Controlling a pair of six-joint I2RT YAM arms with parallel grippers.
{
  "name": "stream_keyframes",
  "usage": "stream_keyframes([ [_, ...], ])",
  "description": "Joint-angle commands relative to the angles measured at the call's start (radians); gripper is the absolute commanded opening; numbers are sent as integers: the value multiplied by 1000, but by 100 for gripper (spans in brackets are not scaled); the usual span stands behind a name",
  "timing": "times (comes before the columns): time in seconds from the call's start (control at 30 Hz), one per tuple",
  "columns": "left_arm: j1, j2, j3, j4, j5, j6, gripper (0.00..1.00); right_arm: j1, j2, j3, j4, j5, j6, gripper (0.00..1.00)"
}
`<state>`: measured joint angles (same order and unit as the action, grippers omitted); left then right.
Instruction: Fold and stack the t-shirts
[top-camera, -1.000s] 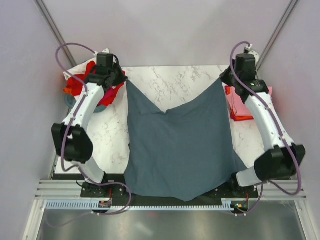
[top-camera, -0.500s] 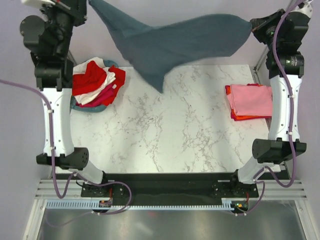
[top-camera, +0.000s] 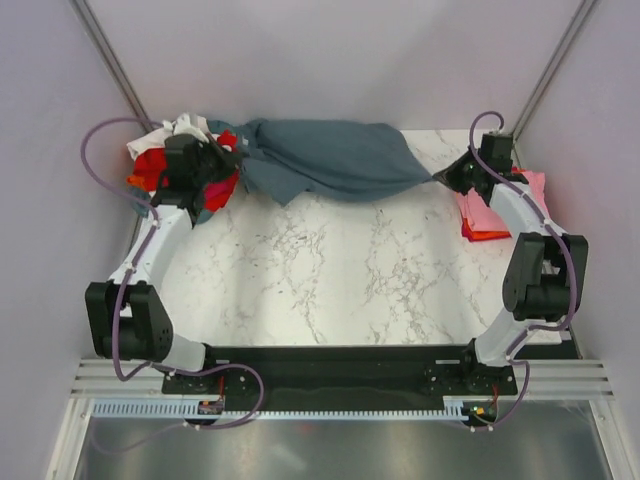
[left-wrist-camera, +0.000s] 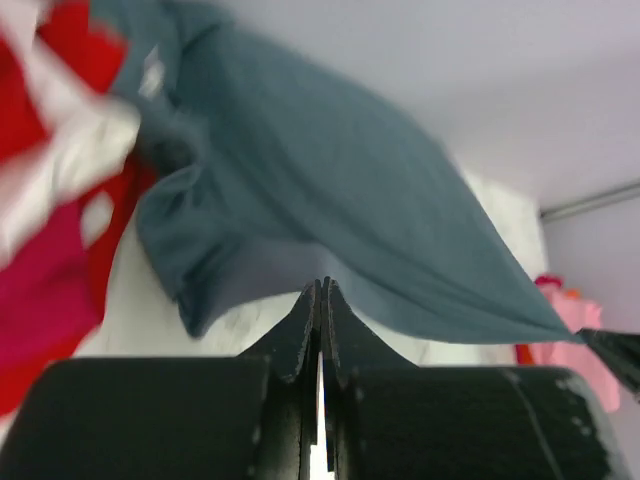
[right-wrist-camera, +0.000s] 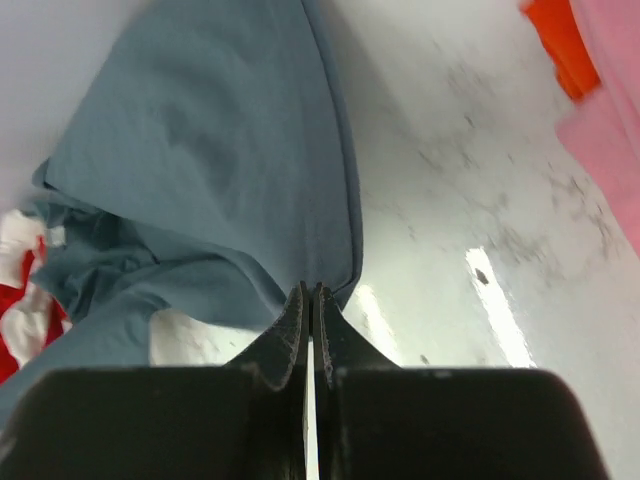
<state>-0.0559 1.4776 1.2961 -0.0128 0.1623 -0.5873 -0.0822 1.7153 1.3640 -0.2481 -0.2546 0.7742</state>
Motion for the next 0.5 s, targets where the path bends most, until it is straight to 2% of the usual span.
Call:
stream_keyframes([
  [0.0,-1,-206,-150,60,-7,-31,2,-4,-32,-104,131,-40,-13,0],
  [0.27,-5,-471,-478,-76,-24,-65,2,-4,-95,-409,178,11,-73,0],
  [0.47,-7,-615,-560,-188,-6,-59,2,-5,-193,-593,152,138,-130,0],
])
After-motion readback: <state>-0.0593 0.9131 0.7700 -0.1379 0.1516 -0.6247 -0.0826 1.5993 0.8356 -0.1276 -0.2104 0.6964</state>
